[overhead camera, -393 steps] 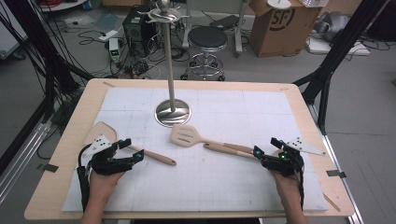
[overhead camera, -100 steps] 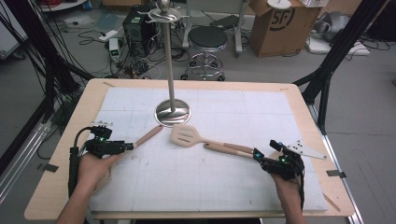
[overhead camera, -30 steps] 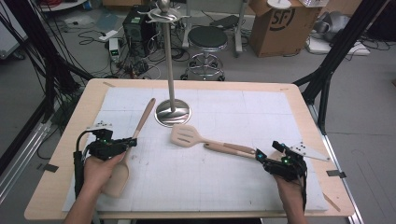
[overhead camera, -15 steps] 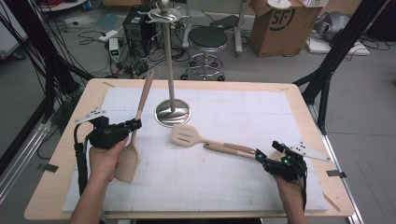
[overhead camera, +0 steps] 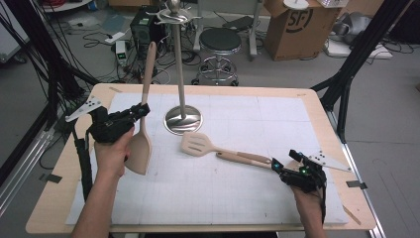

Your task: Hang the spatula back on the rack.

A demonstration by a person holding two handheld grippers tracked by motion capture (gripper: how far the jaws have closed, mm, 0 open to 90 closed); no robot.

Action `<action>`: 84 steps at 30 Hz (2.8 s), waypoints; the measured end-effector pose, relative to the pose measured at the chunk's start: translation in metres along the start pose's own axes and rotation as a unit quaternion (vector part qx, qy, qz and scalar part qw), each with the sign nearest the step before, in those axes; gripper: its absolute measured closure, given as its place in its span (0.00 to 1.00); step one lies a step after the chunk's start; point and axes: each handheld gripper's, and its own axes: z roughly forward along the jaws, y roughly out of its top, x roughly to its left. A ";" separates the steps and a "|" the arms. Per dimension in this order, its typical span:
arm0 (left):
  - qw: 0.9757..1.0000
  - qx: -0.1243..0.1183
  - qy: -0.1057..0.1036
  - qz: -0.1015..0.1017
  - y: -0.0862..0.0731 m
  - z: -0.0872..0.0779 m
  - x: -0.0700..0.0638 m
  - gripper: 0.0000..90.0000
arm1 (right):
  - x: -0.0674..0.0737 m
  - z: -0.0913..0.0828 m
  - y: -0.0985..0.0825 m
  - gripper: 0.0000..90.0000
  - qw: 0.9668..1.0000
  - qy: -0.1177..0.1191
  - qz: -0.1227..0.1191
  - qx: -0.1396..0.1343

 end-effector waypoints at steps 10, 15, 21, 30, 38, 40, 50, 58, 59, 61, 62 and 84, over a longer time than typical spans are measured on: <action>0.999 -0.030 -0.019 0.007 0.022 0.007 -0.009 0.87 | -0.003 -0.001 0.000 0.16 1.000 -0.003 0.005 -0.001; 0.999 -0.033 -0.024 0.009 0.029 0.011 -0.010 0.87 | -0.002 -0.001 0.000 0.16 1.000 -0.002 0.005 0.000; 0.999 -0.026 -0.030 0.008 0.035 0.018 -0.011 0.87 | -0.004 -0.002 0.000 0.16 1.000 -0.004 0.007 0.000; 0.999 -0.014 -0.032 -0.005 0.035 0.023 -0.003 0.87 | -0.005 -0.002 0.000 0.16 1.000 -0.006 0.007 -0.002; 0.999 0.002 -0.037 -0.001 0.031 0.031 -0.002 0.87 | -0.004 -0.002 0.000 0.16 1.000 -0.006 0.006 0.000; 0.999 0.009 -0.040 -0.001 0.029 0.034 -0.001 0.87 | -0.004 -0.002 0.000 0.16 1.000 -0.007 0.006 -0.002; 1.000 0.005 0.012 0.022 0.028 0.036 -0.004 0.65 | -0.006 -0.003 0.000 0.16 1.000 -0.007 0.007 -0.002; 0.999 -0.023 0.031 0.028 0.031 0.033 -0.007 0.53 | -0.004 -0.001 0.000 0.16 1.000 -0.006 0.006 -0.001; 0.999 -0.025 0.030 0.028 0.031 0.033 -0.008 0.53 | -0.004 -0.002 0.000 0.16 1.000 -0.006 0.007 -0.001; 0.999 -0.031 0.031 0.029 0.032 0.034 -0.009 0.52 | -0.004 -0.002 0.000 0.16 1.000 -0.005 0.010 -0.002; 0.998 -0.033 0.031 0.031 0.033 0.034 -0.009 0.52 | -0.004 -0.002 0.000 0.16 1.000 -0.005 0.009 -0.003; 0.991 -0.108 0.023 0.073 0.055 0.050 -0.041 0.50 | -0.004 -0.005 0.001 0.16 1.000 0.004 0.014 -0.012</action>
